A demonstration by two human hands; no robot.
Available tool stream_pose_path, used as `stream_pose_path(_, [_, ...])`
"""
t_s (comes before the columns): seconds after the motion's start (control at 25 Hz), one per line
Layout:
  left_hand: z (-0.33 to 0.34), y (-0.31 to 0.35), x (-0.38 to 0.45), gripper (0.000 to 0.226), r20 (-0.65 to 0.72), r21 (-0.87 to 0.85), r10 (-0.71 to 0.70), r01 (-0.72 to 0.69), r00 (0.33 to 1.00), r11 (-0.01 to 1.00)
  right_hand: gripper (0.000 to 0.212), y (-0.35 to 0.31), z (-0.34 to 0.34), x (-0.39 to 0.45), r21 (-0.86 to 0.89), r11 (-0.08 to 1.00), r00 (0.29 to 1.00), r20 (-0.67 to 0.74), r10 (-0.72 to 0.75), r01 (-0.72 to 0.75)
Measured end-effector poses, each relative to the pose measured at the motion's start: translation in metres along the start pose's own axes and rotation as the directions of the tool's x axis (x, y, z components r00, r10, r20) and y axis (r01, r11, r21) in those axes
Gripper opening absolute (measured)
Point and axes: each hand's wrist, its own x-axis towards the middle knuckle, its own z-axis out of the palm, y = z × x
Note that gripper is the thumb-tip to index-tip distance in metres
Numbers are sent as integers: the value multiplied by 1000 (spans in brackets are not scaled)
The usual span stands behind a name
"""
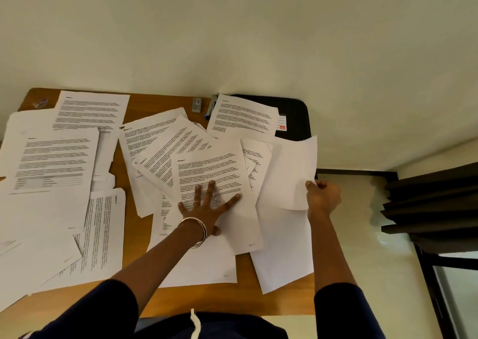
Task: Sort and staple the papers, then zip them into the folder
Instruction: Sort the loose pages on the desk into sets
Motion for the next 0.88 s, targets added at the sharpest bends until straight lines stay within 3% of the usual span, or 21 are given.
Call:
stream_pose_path(0.12, [-4, 2, 1, 109, 30, -2, -7, 7, 1000, 1000, 12, -34, -17, -10, 2, 999, 994, 96, -50, 50])
stream_pose_path(0.24, [-15, 2, 2, 109, 101, 18, 8, -10, 995, 1000, 20, -88, -36, -46, -192, 940, 953, 165, -254, 283])
stream_pose_path(0.32, [-20, 1, 2, 111, 132, 22, 26, -29, 991, 999, 25, -123, -48, -85, -356, 851, 921, 96, -377, 385])
stream_pose_path(0.4, [-20, -2, -1, 111, 126, 17, 55, -58, 991, 998, 31, -152, -59, -120, -414, 788, 860, -21, -510, 457])
stream_pose_path(0.48, [-21, -13, -1, 109, 69, -34, 102, -100, 992, 994, 38, -172, -68, -151, -357, 694, 691, -160, -705, 625])
stream_pose_path(0.56, [-22, -28, 2, 97, -21, -199, 148, -150, 989, 969, 46, -173, -61, -176, -296, 453, 399, -226, -889, 841])
stream_pose_path(0.6, [-25, -36, -2, 86, -90, -359, 152, -175, 984, 917, 49, -162, -47, -185, -301, 314, 268, -182, -946, 900])
stream_pose_path(0.64, [-29, -44, -6, 72, -191, -592, 108, -202, 976, 780, 51, -144, -28, -192, -327, 195, 181, -72, -981, 925])
stream_pose_path(0.68, [-33, -51, -11, 55, -232, -832, -22, -187, 972, 523, 50, -120, -6, -193, -368, 98, 135, 79, -988, 925])
stream_pose_path(0.72, [-38, -59, -17, 39, -153, -975, -151, -124, 977, 187, 46, -91, 18, -194, -406, 24, 127, 229, -965, 913])
stream_pose_path(0.76, [-42, -71, -21, 32, -11, -989, -200, -40, 980, -142, 41, -59, 40, -195, -434, -27, 146, 360, -922, 900])
stream_pose_path(0.8, [-44, -86, -24, 35, 109, -918, -186, 28, 976, -396, 38, -26, 58, -196, -446, -53, 180, 465, -867, 894])
stream_pose_path(0.84, [-44, -103, -27, 43, 189, -857, -168, 79, 968, -510, 43, 5, 70, -196, -448, -62, 218, 547, -808, 892])
stream_pose_path(0.88, [-43, -118, -30, 52, 238, -828, -158, 115, 958, -549, 50, 33, 78, -198, -450, -57, 261, 612, -747, 891])
